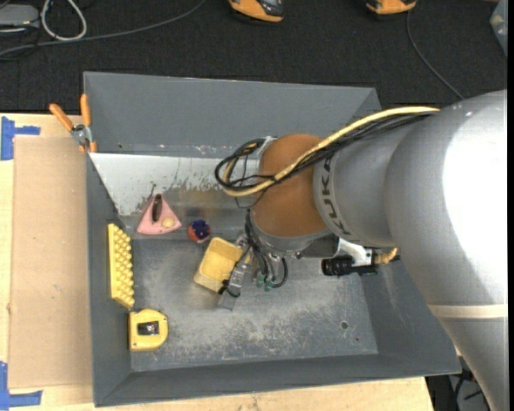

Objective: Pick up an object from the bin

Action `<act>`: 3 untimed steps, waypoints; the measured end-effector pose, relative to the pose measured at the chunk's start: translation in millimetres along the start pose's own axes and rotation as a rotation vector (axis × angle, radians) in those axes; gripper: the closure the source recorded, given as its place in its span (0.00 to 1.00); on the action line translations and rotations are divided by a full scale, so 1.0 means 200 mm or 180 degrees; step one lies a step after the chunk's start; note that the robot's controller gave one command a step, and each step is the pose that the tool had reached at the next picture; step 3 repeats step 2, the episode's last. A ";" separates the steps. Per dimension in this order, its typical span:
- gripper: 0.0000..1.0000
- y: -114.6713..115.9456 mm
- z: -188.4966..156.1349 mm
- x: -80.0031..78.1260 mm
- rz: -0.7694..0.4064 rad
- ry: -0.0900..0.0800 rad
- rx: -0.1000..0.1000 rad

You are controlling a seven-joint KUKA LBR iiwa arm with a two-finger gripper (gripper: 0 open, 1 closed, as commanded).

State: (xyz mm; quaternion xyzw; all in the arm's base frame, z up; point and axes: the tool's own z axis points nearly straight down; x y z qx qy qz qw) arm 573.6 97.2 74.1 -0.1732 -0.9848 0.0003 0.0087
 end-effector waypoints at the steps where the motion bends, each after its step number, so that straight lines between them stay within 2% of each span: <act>1: 1.00 0.02 0.00 -0.02 0.0014 0.0005 -0.0003; 3: 1.00 0.02 0.00 -0.03 0.0028 0.0015 -0.0006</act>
Offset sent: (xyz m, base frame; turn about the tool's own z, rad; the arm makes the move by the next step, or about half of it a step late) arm 0.0085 -0.0018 -0.0041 0.0125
